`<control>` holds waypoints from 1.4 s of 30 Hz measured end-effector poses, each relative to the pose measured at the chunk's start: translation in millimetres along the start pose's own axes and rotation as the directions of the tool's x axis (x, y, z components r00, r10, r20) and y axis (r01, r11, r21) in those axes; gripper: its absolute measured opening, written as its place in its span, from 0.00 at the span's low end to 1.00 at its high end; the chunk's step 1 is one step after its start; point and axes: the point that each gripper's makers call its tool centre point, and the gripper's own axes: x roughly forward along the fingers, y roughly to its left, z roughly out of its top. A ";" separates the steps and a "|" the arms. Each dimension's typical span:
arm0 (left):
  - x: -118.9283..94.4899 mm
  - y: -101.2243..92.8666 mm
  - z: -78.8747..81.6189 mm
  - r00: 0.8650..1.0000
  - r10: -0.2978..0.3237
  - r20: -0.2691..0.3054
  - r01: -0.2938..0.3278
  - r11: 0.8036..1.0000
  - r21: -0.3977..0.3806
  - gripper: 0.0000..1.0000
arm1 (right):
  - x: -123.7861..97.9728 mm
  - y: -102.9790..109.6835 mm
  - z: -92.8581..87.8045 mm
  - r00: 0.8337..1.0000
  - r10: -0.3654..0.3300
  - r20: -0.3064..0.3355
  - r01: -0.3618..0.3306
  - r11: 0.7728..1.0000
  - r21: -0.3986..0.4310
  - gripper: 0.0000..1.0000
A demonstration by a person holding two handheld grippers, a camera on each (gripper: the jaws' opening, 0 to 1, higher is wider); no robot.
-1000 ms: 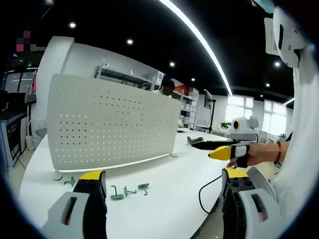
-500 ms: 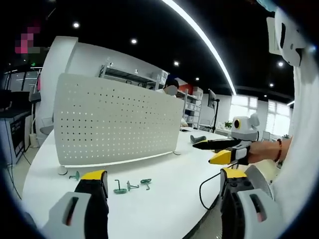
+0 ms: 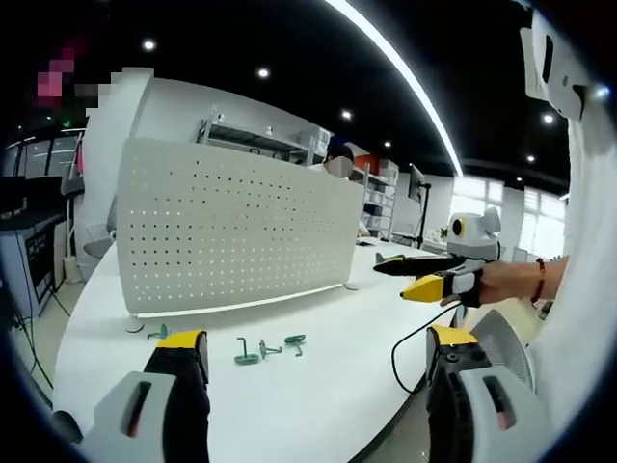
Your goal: Insert the hook assembly into the mounting plate slot until the hook locks in place.
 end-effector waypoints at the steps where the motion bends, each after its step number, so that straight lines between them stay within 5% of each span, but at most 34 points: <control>1: -0.2 1.4 -0.1 1.000 0.000 0.001 0.000 1.000 0.001 0.96 | 1.6 0.4 -0.1 1.000 -0.003 0.000 0.003 1.000 -0.005 0.78; 25: 11.2 13.3 -14.8 0.998 -0.057 -0.005 0.056 0.998 -0.021 0.95 | 10.3 8.1 -16.5 0.995 -0.031 -0.096 0.027 0.999 -0.047 0.71; 42: 31.3 -19.0 -16.3 0.997 -0.071 -0.021 0.071 0.997 0.025 0.95 | 14.8 -9.0 -31.6 0.987 0.020 -0.159 -0.030 0.998 -0.057 0.62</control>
